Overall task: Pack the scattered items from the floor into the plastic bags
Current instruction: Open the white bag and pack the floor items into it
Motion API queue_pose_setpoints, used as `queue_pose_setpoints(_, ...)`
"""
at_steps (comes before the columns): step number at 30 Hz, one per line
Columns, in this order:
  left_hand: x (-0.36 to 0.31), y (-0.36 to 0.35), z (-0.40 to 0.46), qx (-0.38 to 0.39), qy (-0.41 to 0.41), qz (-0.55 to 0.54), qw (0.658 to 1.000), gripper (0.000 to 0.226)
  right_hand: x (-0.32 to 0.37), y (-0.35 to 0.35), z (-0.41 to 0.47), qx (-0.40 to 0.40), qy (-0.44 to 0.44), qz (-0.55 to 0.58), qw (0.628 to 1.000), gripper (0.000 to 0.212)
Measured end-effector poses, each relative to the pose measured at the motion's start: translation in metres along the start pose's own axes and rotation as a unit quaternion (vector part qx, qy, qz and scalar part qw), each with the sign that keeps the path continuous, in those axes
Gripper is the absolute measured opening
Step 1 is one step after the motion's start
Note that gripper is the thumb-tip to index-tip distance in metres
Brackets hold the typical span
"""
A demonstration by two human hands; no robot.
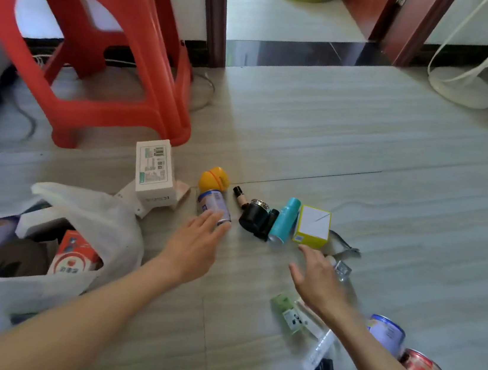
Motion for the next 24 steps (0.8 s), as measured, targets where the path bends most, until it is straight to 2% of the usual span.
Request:
queue_pose_setpoints(3, 0.008, -0.060, 0.027, 0.086, 0.116, -0.077, 0.987, 0.066, -0.010, -0.025, 0.041, 0.012, 0.004, 0.009, 1.000, 0.050)
queue_pose_setpoints(8, 0.039, -0.113, 0.063, 0.055, 0.239, -0.129, 0.961, 0.082, 0.019, -0.052, 0.121, -0.027, 0.071, -0.040, 0.996, 0.058)
queue_pose_setpoints(11, 0.064, -0.136, 0.082, 0.055, 0.362, -0.250, 0.896, 0.088, 0.034, -0.070, 0.160, 0.002, 0.083, -0.085, 0.993, 0.084)
queue_pose_setpoints(13, 0.070, -0.149, 0.090, 0.074, 0.413, -0.305, 0.855, 0.094, 0.039, -0.083, 0.175, 0.046, 0.077, -0.108, 0.990, 0.099)
queue_pose_setpoints(16, 0.067, -0.161, 0.094, 0.102, 0.430, -0.356, 0.823, 0.095, 0.050, -0.099, 0.171, 0.073, 0.111, -0.111, 0.985, 0.099)
queue_pose_setpoints(20, 0.062, -0.167, 0.085, 0.159, 0.424, -0.329, 0.829, 0.090, 0.058, -0.117, 0.138, 0.077, 0.164, -0.115, 0.977, 0.085)
queue_pose_setpoints(24, 0.057, -0.173, 0.054, 0.205, 0.453, -0.374, 0.783, 0.084, 0.056, -0.123, 0.109, 0.086, 0.176, -0.112, 0.974, 0.084)
Point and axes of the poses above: each hand's wrist, its own z-axis towards the middle knuckle, its own y-axis out of the back of the hand, x = y × z, the point moved 8 cm from there along z, towards the middle knuckle, and after that the axes turned 11 degrees about z, right-handed, at the moved point
